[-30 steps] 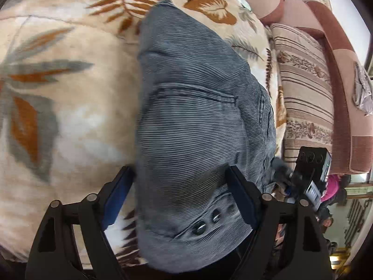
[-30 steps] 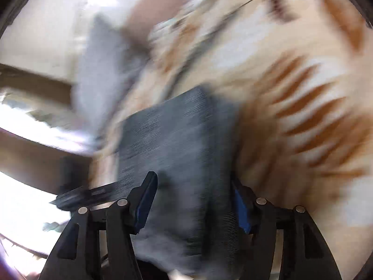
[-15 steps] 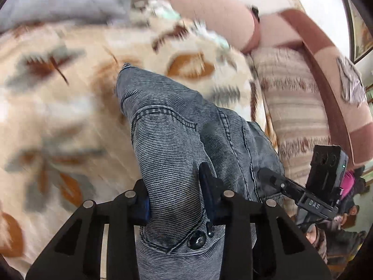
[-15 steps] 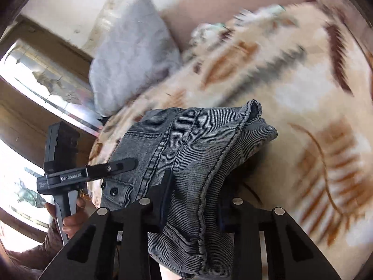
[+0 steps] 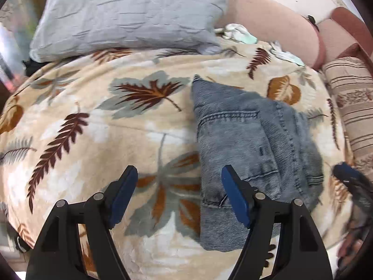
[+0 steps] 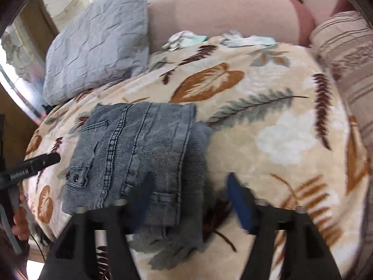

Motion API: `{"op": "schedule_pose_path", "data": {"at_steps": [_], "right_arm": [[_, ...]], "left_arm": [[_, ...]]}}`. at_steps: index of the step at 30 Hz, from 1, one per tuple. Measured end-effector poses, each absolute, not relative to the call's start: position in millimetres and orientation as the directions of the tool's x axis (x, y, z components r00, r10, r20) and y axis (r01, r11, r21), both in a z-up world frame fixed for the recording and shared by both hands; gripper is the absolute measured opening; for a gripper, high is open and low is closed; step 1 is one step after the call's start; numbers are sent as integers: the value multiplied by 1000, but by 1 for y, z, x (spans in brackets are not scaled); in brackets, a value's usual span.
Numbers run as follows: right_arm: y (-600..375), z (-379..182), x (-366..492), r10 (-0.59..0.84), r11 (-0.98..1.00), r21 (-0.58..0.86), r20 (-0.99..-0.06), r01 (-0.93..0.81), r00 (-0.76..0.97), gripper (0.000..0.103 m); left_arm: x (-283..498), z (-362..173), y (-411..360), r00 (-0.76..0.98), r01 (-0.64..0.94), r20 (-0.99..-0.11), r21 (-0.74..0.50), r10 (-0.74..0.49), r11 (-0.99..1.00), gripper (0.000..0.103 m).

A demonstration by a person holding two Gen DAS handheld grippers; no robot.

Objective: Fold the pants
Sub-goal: 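Open both grippers and withdraw them from the folded jeans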

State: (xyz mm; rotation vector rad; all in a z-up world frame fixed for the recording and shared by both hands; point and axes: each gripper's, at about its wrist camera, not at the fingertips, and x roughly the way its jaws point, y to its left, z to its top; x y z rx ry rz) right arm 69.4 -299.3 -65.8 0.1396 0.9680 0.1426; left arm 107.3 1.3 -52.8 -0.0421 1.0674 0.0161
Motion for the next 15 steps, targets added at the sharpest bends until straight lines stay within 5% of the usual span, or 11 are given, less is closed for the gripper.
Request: {"op": "schedule_pose_path", "data": {"at_steps": [3,6,15], "right_arm": [[-306,-58,56,109,990,138,-824,11,557,103],[-304,-61,48,74,995,97,-862,20,501,103],[-283,-32,-14,-16,994,-81,-750,-69,661,103]], "left_arm": [[95,-60,-3,460,-75,-887,9,43,997,76],[82,-65,-14,445,-68,-890,76,98,995,76],[33,-56,-44,529,46,-847,97,58,994,76]]}}
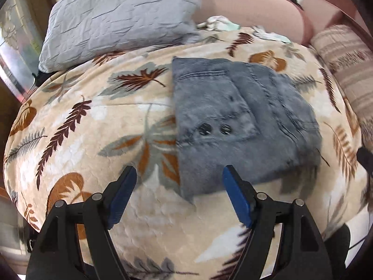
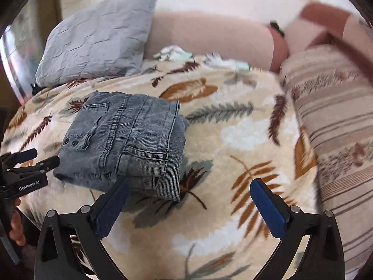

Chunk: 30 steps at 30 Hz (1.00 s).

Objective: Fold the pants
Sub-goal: 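Open both grippers and withdraw them from the folded jeans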

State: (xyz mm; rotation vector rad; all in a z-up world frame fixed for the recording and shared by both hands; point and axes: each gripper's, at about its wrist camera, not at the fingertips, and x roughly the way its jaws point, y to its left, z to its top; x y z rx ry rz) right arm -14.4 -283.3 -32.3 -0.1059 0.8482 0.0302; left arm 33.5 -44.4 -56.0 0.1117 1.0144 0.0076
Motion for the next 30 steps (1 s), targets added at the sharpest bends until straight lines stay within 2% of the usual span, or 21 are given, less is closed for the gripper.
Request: {"op": "schedule_pose_path", "data": {"at_steps": [7,21,26,30], "right_arm": [[-277,-20,-33,-27,987,-130,-723,-97,691,103],[-282,-28,-45,-26,992,-104,-748,-78,663,103],[-286,-33,-43,-29,994,-93,-762,-65,647,103],[-287,-35,-41,-34,994,-93,-768,-59,639,103]], "left_arm": [[13,-46,-59,537,115,-843,86,11,990,77],[-7,-42,-77,516,195,-853,19,-86,981,77],[-12,-32,-80,543,206,-829,-21,-132,978,80],[-14,-27,-85,550,214,-826,-3,-123,977,80]]}}
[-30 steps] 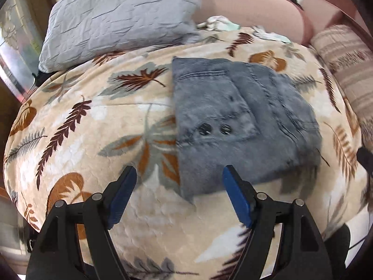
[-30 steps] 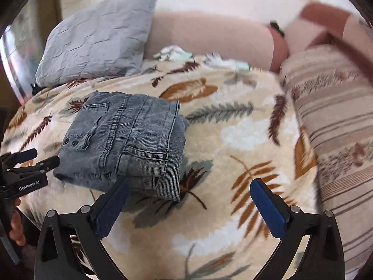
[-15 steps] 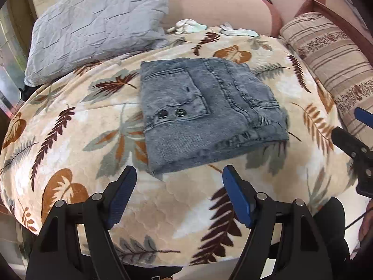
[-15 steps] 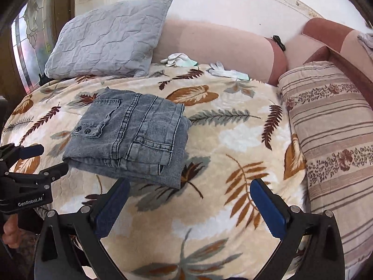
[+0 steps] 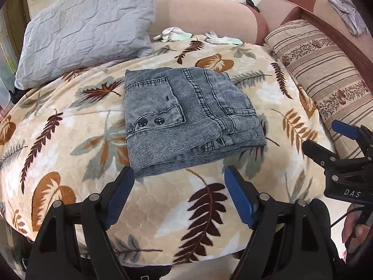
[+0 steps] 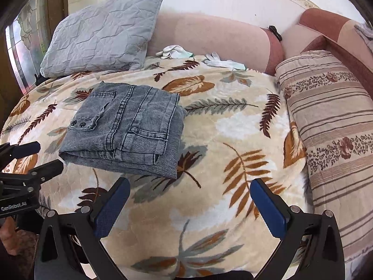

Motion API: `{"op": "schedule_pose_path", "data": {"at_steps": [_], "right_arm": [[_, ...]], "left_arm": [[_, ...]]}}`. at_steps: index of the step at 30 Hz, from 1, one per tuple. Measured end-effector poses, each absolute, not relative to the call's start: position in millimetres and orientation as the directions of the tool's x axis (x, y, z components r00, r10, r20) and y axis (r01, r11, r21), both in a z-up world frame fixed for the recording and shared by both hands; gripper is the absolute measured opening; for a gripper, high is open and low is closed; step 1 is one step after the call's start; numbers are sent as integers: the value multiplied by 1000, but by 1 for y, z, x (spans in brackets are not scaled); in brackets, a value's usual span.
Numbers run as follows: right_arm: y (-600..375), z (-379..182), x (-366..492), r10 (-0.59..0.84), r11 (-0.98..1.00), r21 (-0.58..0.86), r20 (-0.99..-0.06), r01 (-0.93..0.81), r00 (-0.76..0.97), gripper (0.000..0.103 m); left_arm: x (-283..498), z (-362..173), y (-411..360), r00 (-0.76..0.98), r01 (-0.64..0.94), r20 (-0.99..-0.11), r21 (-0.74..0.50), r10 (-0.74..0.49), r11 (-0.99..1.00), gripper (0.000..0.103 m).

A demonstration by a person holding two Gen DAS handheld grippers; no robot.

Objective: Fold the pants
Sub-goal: 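Open both grippers and withdraw them from the folded jeans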

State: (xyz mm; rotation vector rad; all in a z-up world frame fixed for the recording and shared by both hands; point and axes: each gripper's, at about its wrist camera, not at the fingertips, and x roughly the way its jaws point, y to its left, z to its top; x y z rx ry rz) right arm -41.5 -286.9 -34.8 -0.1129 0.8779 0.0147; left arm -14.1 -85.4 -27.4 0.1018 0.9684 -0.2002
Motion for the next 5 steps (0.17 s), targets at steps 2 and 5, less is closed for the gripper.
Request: {"op": "schedule_pose_path", "data": {"at_steps": [2,5], "right_arm": [[-287,-35,-41,-37,994,-97,-769,-58,638,103],[-287,-35,-41,-43,993,-106,-768,-60,639,103]], "left_arm": [[-14,-27,-87,557,212,-823,14,-109,977,80],[-14,-28,-89,561,207,-823,38,-87,978,80]]}}
